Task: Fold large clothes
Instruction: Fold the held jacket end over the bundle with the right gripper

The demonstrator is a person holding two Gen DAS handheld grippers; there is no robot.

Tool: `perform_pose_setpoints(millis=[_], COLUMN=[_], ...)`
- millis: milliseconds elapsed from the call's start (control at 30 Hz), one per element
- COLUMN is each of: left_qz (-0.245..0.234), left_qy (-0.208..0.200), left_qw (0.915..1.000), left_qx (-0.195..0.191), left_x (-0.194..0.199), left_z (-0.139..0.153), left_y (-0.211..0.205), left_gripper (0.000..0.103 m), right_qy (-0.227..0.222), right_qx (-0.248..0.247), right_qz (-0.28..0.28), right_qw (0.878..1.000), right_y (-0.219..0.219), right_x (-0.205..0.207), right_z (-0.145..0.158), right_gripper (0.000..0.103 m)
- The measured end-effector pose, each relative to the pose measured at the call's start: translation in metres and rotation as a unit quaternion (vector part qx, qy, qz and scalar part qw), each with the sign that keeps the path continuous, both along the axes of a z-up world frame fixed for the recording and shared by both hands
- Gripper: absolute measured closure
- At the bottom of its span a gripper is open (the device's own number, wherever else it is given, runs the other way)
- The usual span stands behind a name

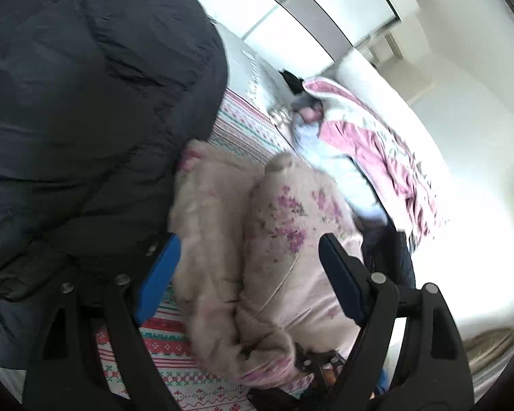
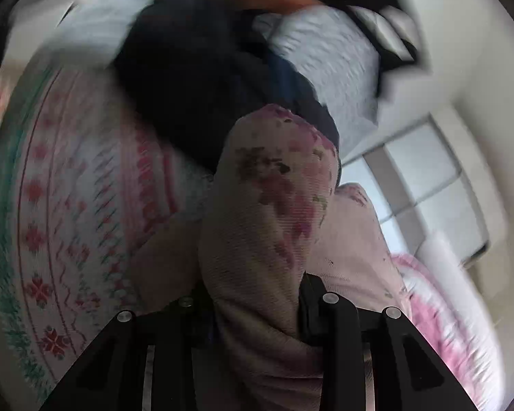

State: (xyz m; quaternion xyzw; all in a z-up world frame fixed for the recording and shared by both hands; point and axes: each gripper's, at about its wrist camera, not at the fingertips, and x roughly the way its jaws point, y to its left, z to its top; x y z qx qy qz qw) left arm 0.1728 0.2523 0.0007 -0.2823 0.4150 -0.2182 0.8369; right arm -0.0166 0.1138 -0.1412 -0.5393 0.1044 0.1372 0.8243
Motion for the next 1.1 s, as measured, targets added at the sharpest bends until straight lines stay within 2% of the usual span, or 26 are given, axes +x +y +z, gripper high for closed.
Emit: perform_pose_setpoints(millis=[67,133,200,267,400,467,533,600,667,700,733,767,800,867,933,1033,1100], left_qz=[-0.015,-0.041,-0.059,-0.063,-0.051,-0.045,-0.045,-0.047,-0.053,-0.054,-0.052,-0.049,-0.045,-0.042,-0.047,-0.053,-0.04], left_qy=[0.004,0.02,0.029,0.027,0.02,0.033,0.042,0.042,0.037,0.035,0.032,0.03,0.023,-0.001,-0.014,-0.015,0.008], left_qw=[0.9997,0.9983,0.9966,0.9955,0.9957,0.9959,0.9966,0.9971,0.9975,0.9977,0.9981,0.9983,0.9986,0.9987,0.9975,0.9959,0.9914], left_qx=[0.02,0.036,0.049,0.065,0.075,0.072,0.056,0.043,0.03,0.022,0.013,0.011,0.014,0.029,0.052,0.072,0.124], left_x=[0.002,0.005,0.0,-0.004,-0.006,-0.005,-0.002,-0.003,-0.004,-0.005,-0.006,-0.007,-0.009,-0.013,-0.015,-0.014,-0.008], left_z=[-0.003,-0.01,-0.014,-0.014,-0.015,-0.019,-0.023,-0.025,-0.022,-0.019,-0.016,-0.013,-0.009,0.0,0.005,0.003,-0.008], left_y=[-0.017,-0.038,-0.05,-0.058,-0.059,-0.053,-0.052,-0.05,-0.05,-0.048,-0.046,-0.044,-0.043,-0.045,-0.053,-0.064,-0.075], left_gripper=[0.02,0.02,0.02,0.02,0.02,0.02,0.02,0.02,0.02,0.02,0.02,0.02,0.02,0.02,0.02,0.02,0.02], right_qy=[0.018,0.021,0.007,0.011,0.014,-0.001,0.005,0.026,0.009,-0.012,-0.022,-0.029,-0.023,-0.003,0.0,0.011,0.016], right_qx=[0.029,0.041,0.045,0.07,0.141,0.152,0.149,0.129,0.079,0.03,0.004,-0.02,-0.019,-0.018,-0.037,-0.053,-0.058], right_qz=[-0.006,-0.014,-0.018,-0.014,-0.042,-0.074,-0.094,-0.108,-0.114,-0.112,-0.109,-0.097,-0.087,-0.068,-0.053,-0.037,-0.035], right_qw=[0.999,0.999,0.999,0.997,0.989,0.986,0.984,0.985,0.99,0.993,0.994,0.995,0.996,0.998,0.998,0.998,0.998], right_y=[-0.005,-0.007,-0.01,-0.016,-0.038,-0.061,-0.08,-0.093,-0.091,-0.085,-0.082,-0.077,-0.075,-0.07,-0.064,-0.065,-0.066], right_x=[0.003,0.006,0.006,0.001,-0.008,-0.009,-0.004,0.006,0.01,0.01,0.009,0.007,0.006,0.004,0.0,0.0,-0.004], right_z=[0.014,0.022,0.029,0.046,0.083,0.093,0.091,0.079,0.06,0.047,0.041,0.036,0.037,0.037,0.029,0.017,0.011], right_gripper=[0.068,0.06,0.038,0.026,0.025,0.024,0.024,0.024,0.025,0.032,0.037,0.044,0.048,0.053,0.054,0.054,0.054])
